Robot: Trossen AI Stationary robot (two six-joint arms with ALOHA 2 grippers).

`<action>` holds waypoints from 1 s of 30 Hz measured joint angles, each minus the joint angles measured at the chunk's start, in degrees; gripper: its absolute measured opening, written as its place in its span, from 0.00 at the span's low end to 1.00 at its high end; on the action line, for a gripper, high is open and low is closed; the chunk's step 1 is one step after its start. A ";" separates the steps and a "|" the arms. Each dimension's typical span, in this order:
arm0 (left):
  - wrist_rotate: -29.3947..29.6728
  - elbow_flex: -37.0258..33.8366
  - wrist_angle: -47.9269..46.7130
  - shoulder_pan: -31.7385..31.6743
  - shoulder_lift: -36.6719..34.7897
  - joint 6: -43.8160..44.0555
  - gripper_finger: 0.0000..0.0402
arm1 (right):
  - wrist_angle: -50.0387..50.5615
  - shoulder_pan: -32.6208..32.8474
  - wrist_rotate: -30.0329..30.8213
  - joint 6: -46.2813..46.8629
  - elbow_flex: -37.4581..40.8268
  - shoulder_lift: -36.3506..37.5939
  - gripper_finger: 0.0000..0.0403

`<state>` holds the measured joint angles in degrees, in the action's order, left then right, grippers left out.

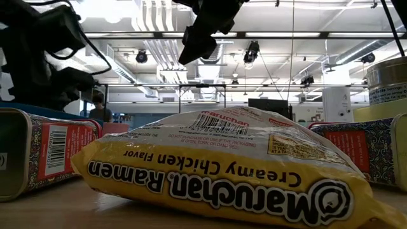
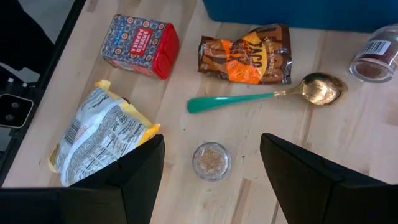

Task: Pick & Place Food Item
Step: Put the silver spoon into the blue bin

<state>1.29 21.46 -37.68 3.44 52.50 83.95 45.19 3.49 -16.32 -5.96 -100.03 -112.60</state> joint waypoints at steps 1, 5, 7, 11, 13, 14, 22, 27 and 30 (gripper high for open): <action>-0.08 0.65 0.20 0.00 1.69 -0.88 0.05 | -0.06 0.00 0.00 0.00 0.00 0.00 0.65; -0.16 3.51 0.39 0.00 7.79 -4.07 0.05 | -0.16 0.00 0.00 0.61 0.00 0.00 0.65; -0.28 4.28 0.43 0.00 10.07 -4.51 0.05 | -0.18 0.00 -0.02 1.33 0.00 0.00 0.65; -0.72 4.60 1.06 0.00 12.63 -4.58 0.05 | -0.45 0.02 0.00 1.53 0.00 0.00 0.65; -1.29 4.49 1.17 0.00 13.26 -4.45 0.05 | -0.57 0.02 0.00 1.51 0.00 0.00 0.65; -1.47 4.49 1.16 0.00 13.43 -4.40 0.05 | -0.62 0.02 -0.02 1.51 0.00 0.00 0.65; -1.64 4.52 1.06 -0.02 13.28 -2.07 0.23 | -0.59 0.22 3.05 -1.18 0.12 0.00 0.65; -5.21 4.65 1.71 -0.02 13.24 -3.41 0.34 | -0.55 0.39 4.31 -3.74 1.96 0.00 0.65; -7.12 4.86 1.87 -0.02 13.24 -4.65 0.41 | -0.55 0.53 4.31 -4.00 3.59 0.00 0.65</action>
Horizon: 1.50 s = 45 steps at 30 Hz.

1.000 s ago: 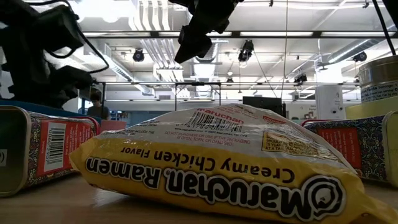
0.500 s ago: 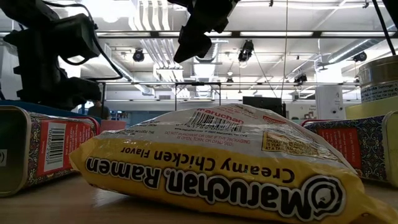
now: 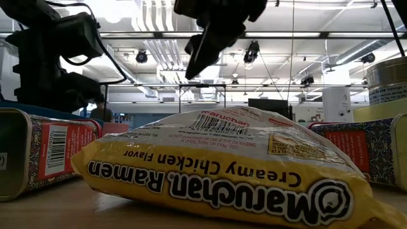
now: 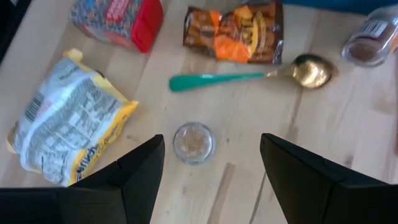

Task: Pick & Place Food Item
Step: Put the silver spoon into the blue bin, then put the bottom brown spice bottle into the yellow bin

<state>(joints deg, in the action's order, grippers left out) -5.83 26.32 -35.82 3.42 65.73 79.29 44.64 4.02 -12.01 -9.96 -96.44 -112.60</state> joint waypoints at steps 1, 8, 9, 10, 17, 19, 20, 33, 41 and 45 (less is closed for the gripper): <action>-0.20 0.29 0.03 0.00 -0.01 -0.26 0.43 | 0.01 0.07 0.00 -0.04 0.46 0.00 0.65; 1.33 3.17 -0.40 0.00 -0.66 -1.86 0.54 | -2.89 0.99 -0.23 -0.17 3.17 0.00 0.65; 1.90 3.67 -0.82 -0.02 -0.78 -2.25 0.54 | -3.14 1.02 -0.28 -0.17 3.46 0.00 0.65; 2.35 4.16 -1.54 -0.02 -0.87 -2.45 0.55 | -3.30 1.02 -0.32 -0.13 3.70 0.00 0.65; 4.97 9.12 -7.07 -0.02 -1.54 -6.89 0.55 | -3.51 1.00 -0.43 2.29 3.89 0.00 0.65; 5.99 10.71 -7.29 -0.02 -1.76 -9.55 0.55 | -3.48 1.02 -0.44 2.69 3.89 0.00 0.65; 6.30 11.61 -7.23 -0.02 -1.84 -10.82 0.55 | -3.50 1.02 -0.44 2.85 3.89 0.00 0.65; 8.88 20.87 -11.42 -0.02 -1.94 -35.81 0.55 | -7.41 1.64 0.12 5.95 3.89 0.00 0.65; 8.86 21.08 -17.29 0.02 -1.97 -39.74 0.55 | -8.96 1.63 7.07 11.63 3.91 0.00 0.65; 8.89 21.08 -18.23 0.26 -3.06 -42.84 0.55 | -9.48 1.65 8.10 17.06 4.26 0.00 0.65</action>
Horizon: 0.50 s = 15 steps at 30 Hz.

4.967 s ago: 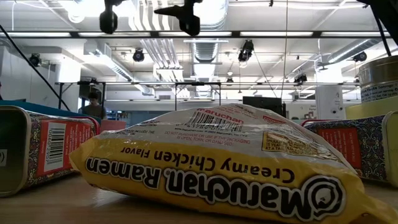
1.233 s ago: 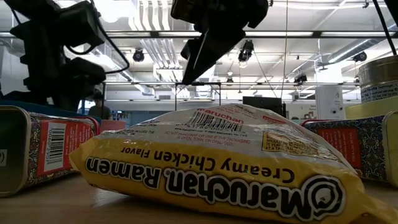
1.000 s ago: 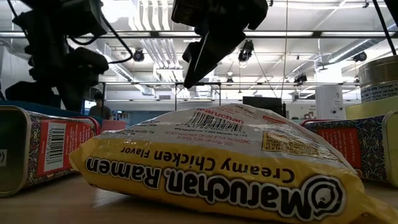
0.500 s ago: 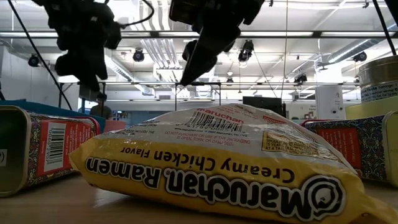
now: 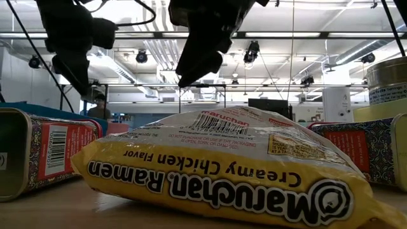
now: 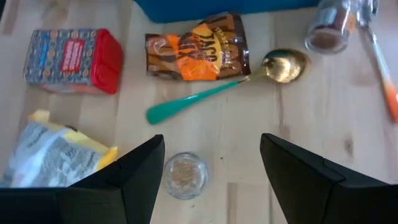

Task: Pick & Place Food Item
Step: Put the bottom brown spice bottle into the yellow bin

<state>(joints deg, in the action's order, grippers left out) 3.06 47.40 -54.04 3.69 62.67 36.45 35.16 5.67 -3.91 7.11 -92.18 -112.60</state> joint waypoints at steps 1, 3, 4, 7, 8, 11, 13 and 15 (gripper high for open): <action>0.02 0.00 0.08 0.10 -0.33 -0.79 0.55 | -0.10 0.08 0.28 1.59 0.27 0.00 0.65; 0.43 0.00 0.11 0.24 -1.17 -1.80 0.55 | 0.09 0.13 0.96 4.19 0.65 0.00 0.65; 0.47 0.00 0.12 0.26 -1.74 -1.95 0.55 | 0.11 0.24 1.00 5.08 0.83 0.00 0.65; 0.62 0.00 0.11 0.35 -3.30 -2.09 0.55 | 0.01 0.69 1.20 5.97 1.36 0.00 0.65; 0.64 0.00 0.12 0.35 -3.79 -2.19 0.55 | -0.01 0.90 1.19 5.91 1.62 0.00 0.65; 2.42 0.00 0.18 0.37 -5.22 -2.56 0.55 | -0.25 1.34 1.38 4.92 2.70 0.00 0.65; 4.07 0.00 0.37 0.37 -5.87 -2.30 0.55 | -0.94 1.47 1.38 4.38 3.57 0.00 0.65; 4.64 0.00 0.95 0.37 -6.25 -2.15 0.55 | -1.18 1.64 1.56 3.22 4.35 0.00 0.65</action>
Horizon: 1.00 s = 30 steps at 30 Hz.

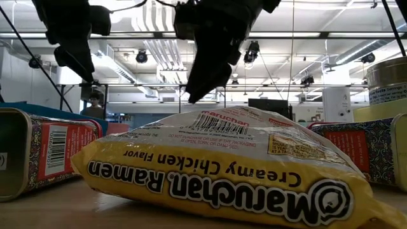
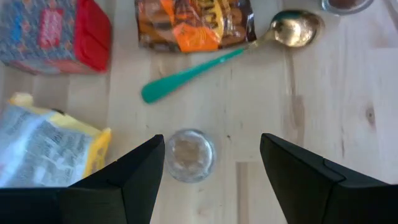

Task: Pick & Place Food Item
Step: Put the bottom brown spice bottle into the yellow bin

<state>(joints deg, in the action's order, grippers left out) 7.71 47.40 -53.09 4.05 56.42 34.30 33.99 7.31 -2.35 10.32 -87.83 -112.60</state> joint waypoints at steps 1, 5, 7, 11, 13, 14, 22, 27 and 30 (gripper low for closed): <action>0.00 0.00 0.20 0.00 -0.02 0.00 0.55 | 0.05 0.18 0.13 -0.42 0.25 -0.02 0.65; -0.02 -0.07 0.27 0.02 -0.02 0.06 0.55 | -0.55 0.77 0.60 -1.58 0.71 -0.02 0.65; -0.05 -0.07 0.28 0.02 -0.02 0.15 0.55 | -0.47 0.99 0.57 -2.17 0.74 -0.02 0.65; -0.16 -0.19 0.43 0.02 -0.02 0.13 0.55 | -0.66 1.43 0.46 -4.58 0.74 -0.02 0.65; -0.16 -0.47 0.75 0.02 -0.07 0.13 0.55 | -1.43 1.81 0.31 -4.91 0.85 -0.17 0.65; -0.16 -0.71 0.75 0.02 -0.08 0.13 0.55 | -2.17 1.86 0.18 -4.94 0.85 -0.61 0.65; -0.80 -1.97 0.36 0.02 0.02 0.20 0.55 | -3.32 2.92 -0.35 -5.61 0.48 -4.05 0.65; -1.28 -2.10 0.33 0.02 0.02 0.24 0.55 | -2.90 2.80 1.00 -5.92 0.48 -4.11 0.65; -1.29 -2.10 0.42 0.02 0.02 0.22 0.55 | -2.87 2.76 1.08 -6.30 0.48 -4.11 0.65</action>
<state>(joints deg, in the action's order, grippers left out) 6.42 45.30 -52.66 4.08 56.45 34.52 31.11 10.07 -1.27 4.02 -87.35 -116.71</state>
